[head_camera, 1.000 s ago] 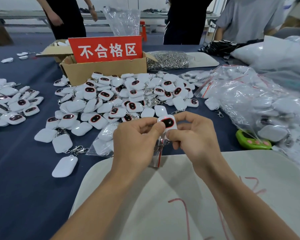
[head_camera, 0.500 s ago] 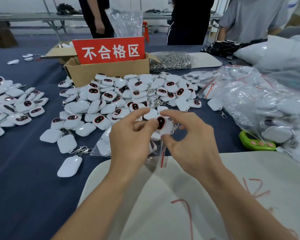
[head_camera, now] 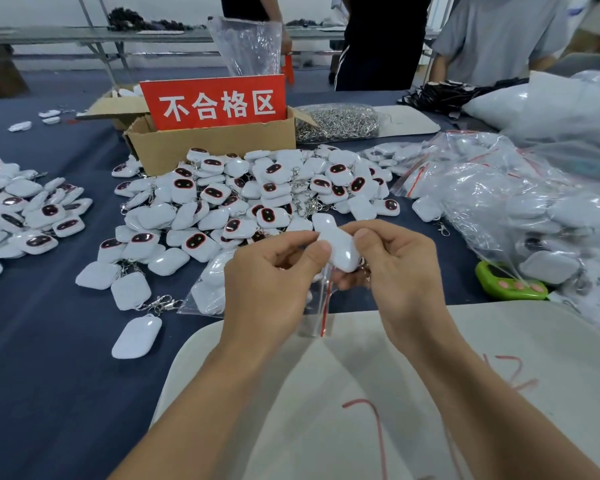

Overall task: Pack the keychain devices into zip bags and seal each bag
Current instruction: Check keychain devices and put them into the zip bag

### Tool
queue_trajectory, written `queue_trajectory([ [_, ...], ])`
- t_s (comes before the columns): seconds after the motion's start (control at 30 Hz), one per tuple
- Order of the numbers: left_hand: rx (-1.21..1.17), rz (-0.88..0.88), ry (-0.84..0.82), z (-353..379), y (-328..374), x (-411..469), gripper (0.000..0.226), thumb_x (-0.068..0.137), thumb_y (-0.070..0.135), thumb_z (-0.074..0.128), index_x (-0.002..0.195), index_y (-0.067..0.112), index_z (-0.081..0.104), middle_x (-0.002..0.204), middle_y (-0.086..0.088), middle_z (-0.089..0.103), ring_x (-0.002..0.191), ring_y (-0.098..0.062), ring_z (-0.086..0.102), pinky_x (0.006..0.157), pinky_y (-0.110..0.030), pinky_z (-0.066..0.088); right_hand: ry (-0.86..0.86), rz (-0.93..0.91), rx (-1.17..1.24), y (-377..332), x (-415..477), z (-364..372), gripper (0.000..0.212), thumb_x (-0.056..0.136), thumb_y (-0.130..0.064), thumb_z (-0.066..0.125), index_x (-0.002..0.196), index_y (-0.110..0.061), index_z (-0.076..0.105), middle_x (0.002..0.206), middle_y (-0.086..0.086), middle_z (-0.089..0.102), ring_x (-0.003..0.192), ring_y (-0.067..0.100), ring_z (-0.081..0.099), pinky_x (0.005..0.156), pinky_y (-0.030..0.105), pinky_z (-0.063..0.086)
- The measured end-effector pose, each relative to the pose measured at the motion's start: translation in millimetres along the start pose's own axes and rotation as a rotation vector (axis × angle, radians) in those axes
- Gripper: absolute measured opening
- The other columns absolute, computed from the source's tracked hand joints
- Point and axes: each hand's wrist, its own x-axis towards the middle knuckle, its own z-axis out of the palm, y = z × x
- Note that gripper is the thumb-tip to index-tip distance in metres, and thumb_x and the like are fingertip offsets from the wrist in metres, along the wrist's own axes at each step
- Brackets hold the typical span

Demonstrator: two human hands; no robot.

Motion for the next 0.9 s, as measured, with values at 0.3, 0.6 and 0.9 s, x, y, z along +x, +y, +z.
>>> queue_trajectory([
  [0.3, 0.996, 0.181, -0.094, 7, -4, -8, 0.039, 0.072, 0.072, 0.048, 0.077, 0.034, 0.054, 0.067, 0.014, 0.061, 0.073, -0.016, 0.057, 0.062, -0.032, 0.029, 0.204, 0.134, -0.109, 11, 8, -10, 0.012, 0.086, -0.032, 0.069, 0.079, -0.033, 0.079, 0.054, 0.007, 0.065, 0.05, 0.017, 0.052, 0.061, 0.04, 0.05],
  [0.6, 0.615, 0.253, 0.027, 0, -7, -10, 0.014, 0.092, 0.038, 0.051, 0.081, 0.03, 0.052, 0.061, 0.012, 0.054, 0.066, -0.013, 0.047, 0.056, -0.023, 0.03, -0.099, 0.172, -0.076, 0, -6, 6, 0.024, 0.096, -0.013, 0.062, 0.087, -0.023, 0.082, 0.076, 0.01, 0.077, 0.066, 0.022, 0.074, 0.061, 0.03, 0.059],
  [0.9, 0.423, 0.485, 0.081, -13, 2, -8, 0.009, 0.102, 0.015, 0.058, 0.093, 0.015, 0.062, 0.076, 0.018, 0.049, 0.072, 0.006, 0.048, 0.068, -0.005, 0.034, -0.159, 0.068, -0.224, 1, -14, 14, 0.045, 0.086, 0.008, 0.069, 0.118, -0.024, 0.072, 0.092, 0.0, 0.08, 0.083, 0.017, 0.078, 0.083, 0.043, 0.064],
])
